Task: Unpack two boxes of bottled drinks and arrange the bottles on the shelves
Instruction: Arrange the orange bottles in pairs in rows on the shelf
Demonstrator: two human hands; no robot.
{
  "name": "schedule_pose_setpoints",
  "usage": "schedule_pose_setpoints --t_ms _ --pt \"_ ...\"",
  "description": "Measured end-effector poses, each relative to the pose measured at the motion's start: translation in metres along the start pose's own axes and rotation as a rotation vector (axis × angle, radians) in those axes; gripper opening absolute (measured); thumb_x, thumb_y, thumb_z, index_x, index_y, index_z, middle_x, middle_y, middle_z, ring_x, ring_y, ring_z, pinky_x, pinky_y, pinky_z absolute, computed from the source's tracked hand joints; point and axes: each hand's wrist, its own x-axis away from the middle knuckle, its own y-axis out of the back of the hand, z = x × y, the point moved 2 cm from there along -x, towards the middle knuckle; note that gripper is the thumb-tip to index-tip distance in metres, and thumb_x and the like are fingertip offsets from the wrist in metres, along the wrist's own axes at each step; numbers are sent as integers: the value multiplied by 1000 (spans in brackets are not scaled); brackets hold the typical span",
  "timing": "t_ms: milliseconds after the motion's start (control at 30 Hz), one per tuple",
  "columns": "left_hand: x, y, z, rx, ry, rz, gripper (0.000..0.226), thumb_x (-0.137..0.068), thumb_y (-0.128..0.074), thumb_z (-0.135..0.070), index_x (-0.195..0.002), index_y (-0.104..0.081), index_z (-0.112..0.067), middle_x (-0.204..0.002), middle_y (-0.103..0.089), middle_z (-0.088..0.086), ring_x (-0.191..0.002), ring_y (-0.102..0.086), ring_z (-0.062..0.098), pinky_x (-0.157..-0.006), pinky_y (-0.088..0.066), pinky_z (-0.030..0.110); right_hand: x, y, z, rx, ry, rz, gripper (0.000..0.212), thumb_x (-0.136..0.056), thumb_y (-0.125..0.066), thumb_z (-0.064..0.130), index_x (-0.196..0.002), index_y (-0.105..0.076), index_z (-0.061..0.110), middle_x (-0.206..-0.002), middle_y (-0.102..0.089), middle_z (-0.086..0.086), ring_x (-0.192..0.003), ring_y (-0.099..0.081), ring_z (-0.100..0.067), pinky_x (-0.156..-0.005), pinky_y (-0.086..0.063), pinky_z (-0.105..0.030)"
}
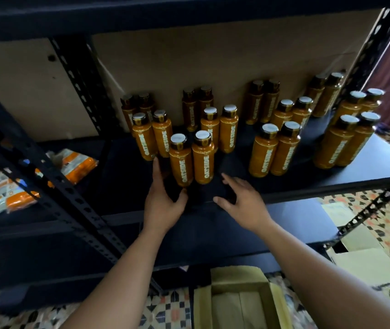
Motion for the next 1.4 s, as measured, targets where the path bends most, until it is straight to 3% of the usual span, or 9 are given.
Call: schedule_pose_setpoints --t_ms 167,233,333,433,667,1033,1167,1267,1400 --pt "73 -39 27 -457 -223 -72 68 -94 -62 -36 -154 -36 -21 -161 -33 6 -152 -22 25 -125 -19 44 61 -14 -31 89 222 -134 56 -97 -69 39 -147 -55 20 -160 -41 6 -155 -18 -12 -119 -24 -24" --pt "105 -59 31 -371 -58 75 66 -98 -61 -39 -156 -31 -31 -168 -15 -3 -155 -12 18 -122 -18 25 89 -19 -50 0 126 42 58 -97 -68 42 -150 -50 27 -163 -36 8 -155 -22 -11 -115 -27 -19" --pt "157 -95 38 -191 319 383 69 -97 -63 -45 -156 -28 -41 -150 -47 -8 -127 -51 9 -102 -44 26 143 -31 -102 -47 -117 589 77 -92 -62 62 -157 -38 29 -145 -52 6 -139 -50 -18 -106 -39 -23" --pt "220 -138 39 -190 483 665 69 -97 -66 -37 -156 -31 -33 -141 -52 -9 -116 -56 9 -88 -46 13 205 -36 -165 166 -175 980 74 -95 -61 59 -158 -35 28 -152 -47 2 -140 -48 -24 -103 -38 -26" --pt "319 -208 88 -242 693 1054 79 -93 -71 -41 -159 -28 -28 -128 -59 -2 -111 -59 12 -74 -44 9 277 -56 -262 244 -319 1015 65 -96 -61 55 -153 -42 31 -141 -60 -5 -120 -59 -25 -89 -44 -31" --pt "300 -347 362 -275 594 799 73 -98 -60 -46 -157 -19 -47 -157 -41 -5 -127 -54 17 -88 -50 30 281 -303 -381 -147 -539 773 47 -98 -64 45 -142 -51 39 -120 -70 4 -108 -66 -15 -90 -55 -33" --pt "294 -406 495 -424 382 693 84 -96 -60 -50 -161 -9 -34 -168 -14 3 -154 -15 27 -119 -31 51 296 -443 -456 -259 -690 781 38 -99 -65 34 -136 -56 36 -121 -65 12 -113 -62 -10 -86 -49 -26" --pt "297 -437 547 -409 228 606 89 -97 -60 -48 -160 2 -34 -166 10 -13 -154 15 18 -125 -19 51 302 -526 -506 -259 -735 842 43 -98 -68 35 -138 -52 33 -119 -59 9 -108 -60 -14 -87 -49 -27" --pt "308 -453 568 -297 132 436 90 -96 -65 -39 -162 -4 -31 -166 8 -20 -155 11 11 -121 -12 29 309 -597 -543 -200 -693 1050 58 -92 -74 41 -144 -50 37 -132 -60 7 -115 -57 -16 -100 -47 -36"
